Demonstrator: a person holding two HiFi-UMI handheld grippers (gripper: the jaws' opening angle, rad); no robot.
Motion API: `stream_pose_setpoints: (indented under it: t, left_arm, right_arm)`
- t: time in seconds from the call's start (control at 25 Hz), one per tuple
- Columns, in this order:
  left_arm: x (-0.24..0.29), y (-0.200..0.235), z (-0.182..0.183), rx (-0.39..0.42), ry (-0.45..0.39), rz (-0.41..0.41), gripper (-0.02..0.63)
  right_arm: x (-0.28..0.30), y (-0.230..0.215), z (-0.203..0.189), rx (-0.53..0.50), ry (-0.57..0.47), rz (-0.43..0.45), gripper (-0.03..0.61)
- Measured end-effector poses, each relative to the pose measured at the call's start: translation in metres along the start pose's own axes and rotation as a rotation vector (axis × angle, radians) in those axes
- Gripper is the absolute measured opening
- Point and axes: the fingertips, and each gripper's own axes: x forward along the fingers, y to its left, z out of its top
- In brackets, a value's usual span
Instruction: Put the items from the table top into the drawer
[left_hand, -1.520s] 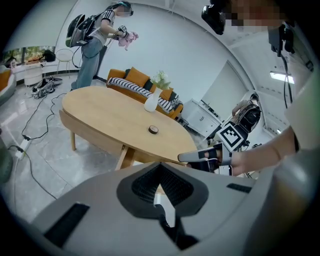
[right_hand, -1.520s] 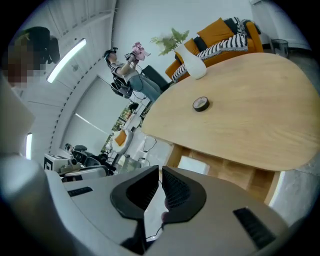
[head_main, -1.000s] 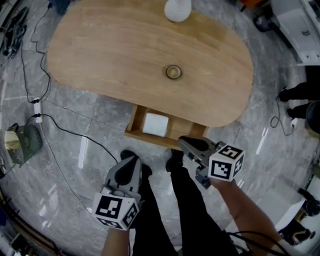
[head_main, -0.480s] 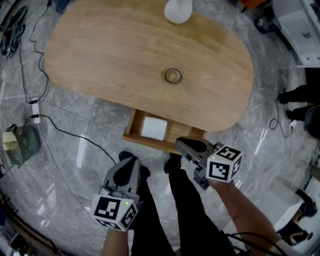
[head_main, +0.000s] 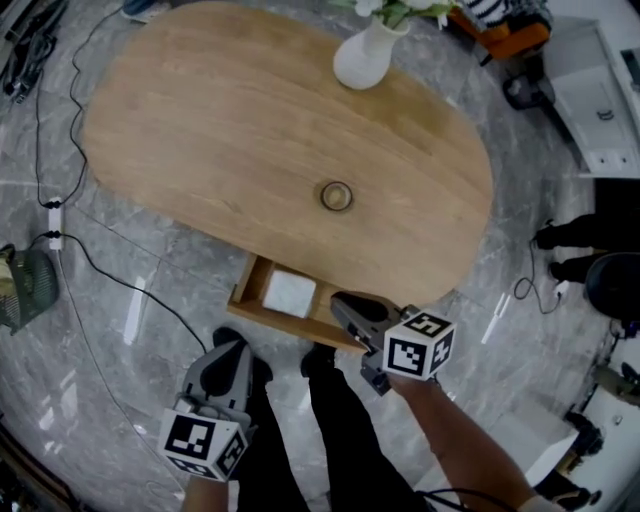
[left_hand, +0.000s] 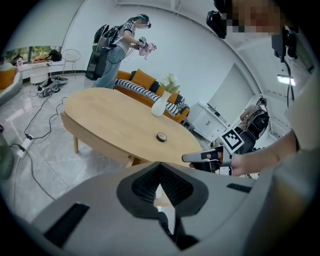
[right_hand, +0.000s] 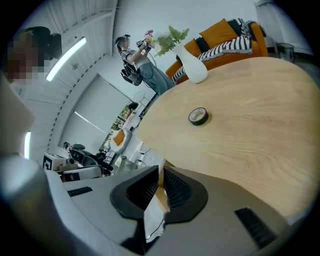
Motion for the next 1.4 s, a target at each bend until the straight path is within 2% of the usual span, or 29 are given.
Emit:
stream_pose_setpoints:
  t: [0.52, 0.64, 0.72, 1.4]
  left_arm:
    - [0.014, 0.01, 0.012, -0.044, -0.04, 0.02, 0.0]
    - [0.018, 0.009, 0.012, -0.048, -0.043, 0.016, 0.0]
    - [0.02, 0.009, 0.012, -0.052, -0.035, 0.016, 0.0]
    - [0.024, 0.022, 0.007, -0.078, -0.041, 0.044, -0.001]
  right_arm:
    - [0.027, -0.021, 0.047, -0.168, 0.102, -0.022, 0.044]
    - [0.032, -0.029, 0.059, -0.202, 0.13, -0.03, 0.066]
    - [0.035, -0.034, 0.067, -0.228, 0.145, -0.043, 0.104]
    - [0.076, -0.063, 0.112, -0.538, 0.25, -0.126, 0.138]
